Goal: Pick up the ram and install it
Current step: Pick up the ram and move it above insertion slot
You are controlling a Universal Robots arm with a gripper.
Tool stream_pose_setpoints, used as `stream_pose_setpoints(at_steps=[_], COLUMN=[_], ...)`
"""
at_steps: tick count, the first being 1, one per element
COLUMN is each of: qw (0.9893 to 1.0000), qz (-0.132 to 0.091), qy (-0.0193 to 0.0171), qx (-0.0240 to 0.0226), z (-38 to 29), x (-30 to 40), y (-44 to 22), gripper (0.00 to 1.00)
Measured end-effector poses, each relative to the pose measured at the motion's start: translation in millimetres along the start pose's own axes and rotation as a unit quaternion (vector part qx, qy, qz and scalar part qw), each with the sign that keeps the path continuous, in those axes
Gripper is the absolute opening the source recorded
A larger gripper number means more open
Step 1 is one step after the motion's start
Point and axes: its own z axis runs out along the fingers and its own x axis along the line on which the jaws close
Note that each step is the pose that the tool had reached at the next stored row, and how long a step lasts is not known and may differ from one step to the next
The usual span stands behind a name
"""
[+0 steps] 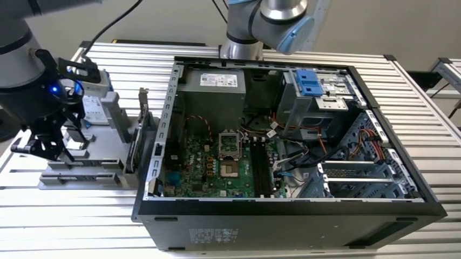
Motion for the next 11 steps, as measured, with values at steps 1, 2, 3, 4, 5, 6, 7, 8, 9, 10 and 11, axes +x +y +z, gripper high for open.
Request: stream_pose_setpoints(at_steps=[1, 2, 3, 4, 5, 6, 7, 8, 9, 10, 11], qw=[1.0000, 1.0000, 1.0000, 1.0000, 1.0000, 1.0000, 1.0000, 1.0000, 1.0000, 1.0000, 1.0000], qz=[0.000, 0.000, 0.000, 0.000, 0.000, 0.000, 0.000, 0.000, 0.000, 0.000, 0.000], qy=[0.0000, 0.0000, 0.0001, 0.0000, 0.0000, 0.0000, 0.0000, 0.0000, 0.0000, 0.0000, 0.0000], qx=[0.0000, 0.0000, 0.0000, 0.0000, 0.0000, 0.0000, 0.0000, 0.0000, 0.0001, 0.0000, 0.0000], z=[1.0, 1.7, 2.2, 2.9, 3.8, 4.6, 5.1, 6.0, 6.9, 7.7, 8.7], x=[-0.3, -0.6, -0.9, -1.1, -1.4, -1.8, -2.0, -2.4, -2.6, -2.9, -3.1], y=[0.2, 0.3, 0.5, 0.6, 0.8, 1.0, 1.1, 1.3, 1.4, 1.6, 1.8], gripper=[1.00, 1.00, 1.00, 1.00, 1.00, 1.00, 1.00, 1.00, 1.00, 1.00, 1.00])
